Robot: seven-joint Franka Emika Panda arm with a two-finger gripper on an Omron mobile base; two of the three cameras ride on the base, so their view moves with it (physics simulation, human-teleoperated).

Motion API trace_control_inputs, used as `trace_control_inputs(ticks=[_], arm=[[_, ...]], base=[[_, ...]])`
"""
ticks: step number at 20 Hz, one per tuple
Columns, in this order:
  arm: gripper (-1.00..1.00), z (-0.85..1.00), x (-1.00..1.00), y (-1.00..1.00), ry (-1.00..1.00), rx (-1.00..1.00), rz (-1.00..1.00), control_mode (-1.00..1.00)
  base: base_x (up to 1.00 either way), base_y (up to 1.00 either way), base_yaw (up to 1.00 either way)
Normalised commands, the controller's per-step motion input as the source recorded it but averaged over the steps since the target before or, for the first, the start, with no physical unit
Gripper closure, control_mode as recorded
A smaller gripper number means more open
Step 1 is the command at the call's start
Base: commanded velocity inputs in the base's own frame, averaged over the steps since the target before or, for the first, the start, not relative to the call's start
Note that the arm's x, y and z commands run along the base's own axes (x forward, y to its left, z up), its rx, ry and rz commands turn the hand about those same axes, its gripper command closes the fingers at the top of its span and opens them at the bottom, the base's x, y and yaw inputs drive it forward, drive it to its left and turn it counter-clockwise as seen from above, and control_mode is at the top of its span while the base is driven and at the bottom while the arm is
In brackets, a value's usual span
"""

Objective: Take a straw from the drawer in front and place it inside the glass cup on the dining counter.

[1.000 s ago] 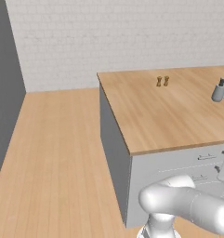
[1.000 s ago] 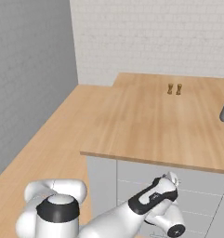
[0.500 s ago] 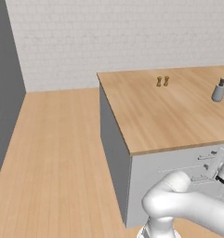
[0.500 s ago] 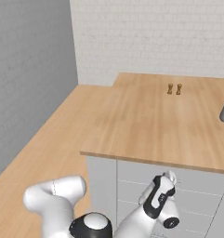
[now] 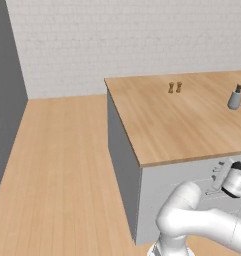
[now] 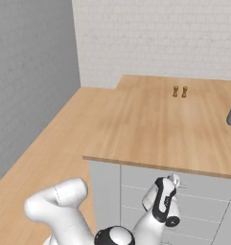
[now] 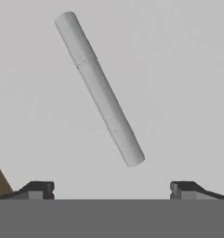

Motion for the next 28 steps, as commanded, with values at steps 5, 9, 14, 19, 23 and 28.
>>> trace_control_inputs(ticks=[5,9,14,19,23,28], arm=[[-1.00,-0.29,0.21,-0.20,-0.01,0.00,0.00,-1.00],[-1.00,-0.21,0.13,-0.36,-0.01,0.00,0.00,-1.00],[-1.00,-0.30,0.29,-0.34,-0.01,0.00,0.00,-1.00],[1.00,-0.36,0.31,-0.09,0.00,0.00,0.00,-1.00],[1.00,-0.12,-0.08,0.02,0.01,0.00,-0.05,-1.00],[1.00,-0.01,-0.64,0.00,0.15,-0.09,-0.01,-1.00]], base=[[0.00,0.00,0.00],[0.00,0.00,0.00],[0.00,0.00,0.00],[0.00,0.00,0.00],[0.00,0.00,0.00],[0.00,0.00,0.00]])
